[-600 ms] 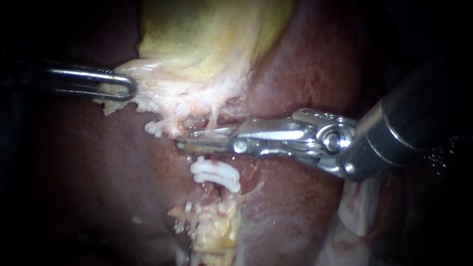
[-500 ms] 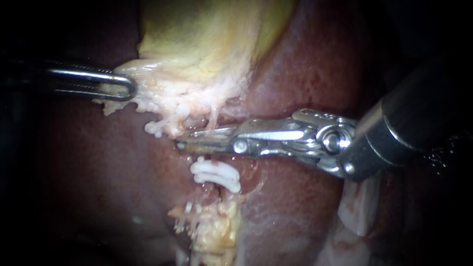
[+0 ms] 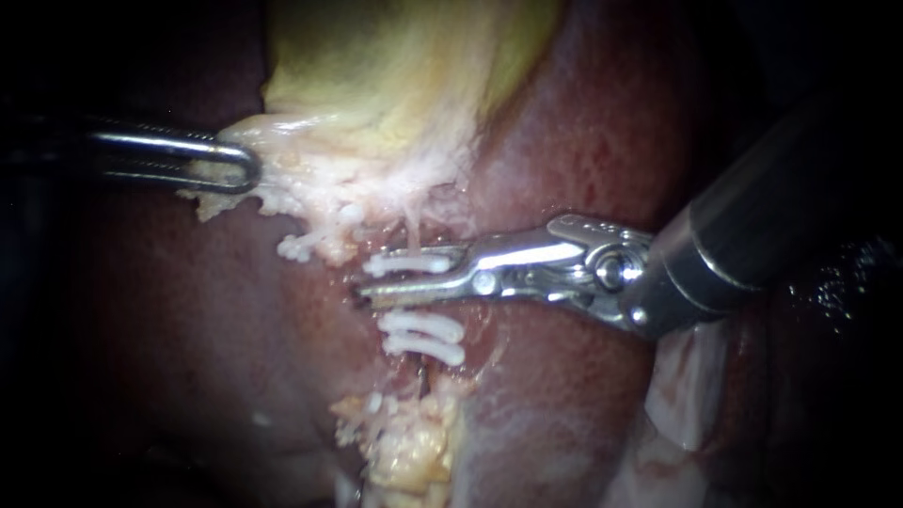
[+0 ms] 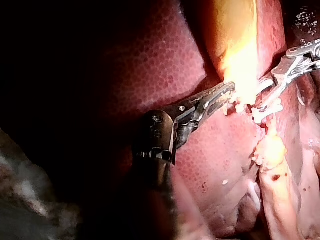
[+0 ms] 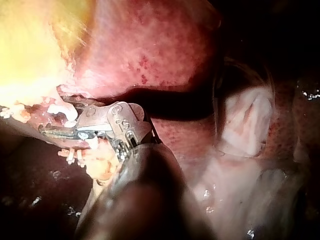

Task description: Going back third clip right tube

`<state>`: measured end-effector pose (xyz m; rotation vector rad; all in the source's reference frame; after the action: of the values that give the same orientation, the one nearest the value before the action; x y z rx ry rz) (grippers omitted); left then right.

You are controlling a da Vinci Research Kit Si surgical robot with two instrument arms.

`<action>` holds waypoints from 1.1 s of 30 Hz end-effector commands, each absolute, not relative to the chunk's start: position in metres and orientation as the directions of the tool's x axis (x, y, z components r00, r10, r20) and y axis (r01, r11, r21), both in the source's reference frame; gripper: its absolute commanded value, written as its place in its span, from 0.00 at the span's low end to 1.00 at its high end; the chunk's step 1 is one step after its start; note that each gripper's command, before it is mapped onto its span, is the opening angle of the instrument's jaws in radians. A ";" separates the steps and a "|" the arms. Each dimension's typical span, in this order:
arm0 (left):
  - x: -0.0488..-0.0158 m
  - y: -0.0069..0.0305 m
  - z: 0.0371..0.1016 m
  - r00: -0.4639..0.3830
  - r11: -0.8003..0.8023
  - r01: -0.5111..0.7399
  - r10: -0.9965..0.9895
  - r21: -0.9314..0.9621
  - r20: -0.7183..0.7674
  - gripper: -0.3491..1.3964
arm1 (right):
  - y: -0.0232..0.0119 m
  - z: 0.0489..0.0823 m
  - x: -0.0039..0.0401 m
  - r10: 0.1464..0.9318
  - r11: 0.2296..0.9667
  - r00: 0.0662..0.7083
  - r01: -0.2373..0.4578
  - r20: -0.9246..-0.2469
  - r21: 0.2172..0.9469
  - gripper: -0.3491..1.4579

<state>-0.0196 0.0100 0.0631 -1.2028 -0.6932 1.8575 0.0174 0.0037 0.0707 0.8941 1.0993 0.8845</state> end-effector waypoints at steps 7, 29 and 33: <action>-0.0196 0.0099 0.0631 -0.228 -0.530 -0.328 0.847 -0.782 -0.479 0.00 | 0.0041 0.0710 0.0160 0.913 0.383 0.210 -0.145 -0.350 0.912 0.44; -0.0192 0.0099 0.0631 -0.229 -0.531 -0.326 0.847 -0.782 -0.479 0.00 | 0.0037 0.0655 0.0055 0.375 0.901 0.358 0.077 -0.855 0.427 0.47; -0.0192 0.0099 0.0631 -0.229 -0.531 -0.326 0.847 -0.782 -0.479 0.00 | 0.0042 0.0634 0.0043 0.298 0.913 0.453 0.121 -0.840 0.390 0.47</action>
<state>-0.0192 0.0099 0.0630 -1.2027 -0.6934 1.8589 0.0040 0.0044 0.0629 0.4265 1.0942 0.0992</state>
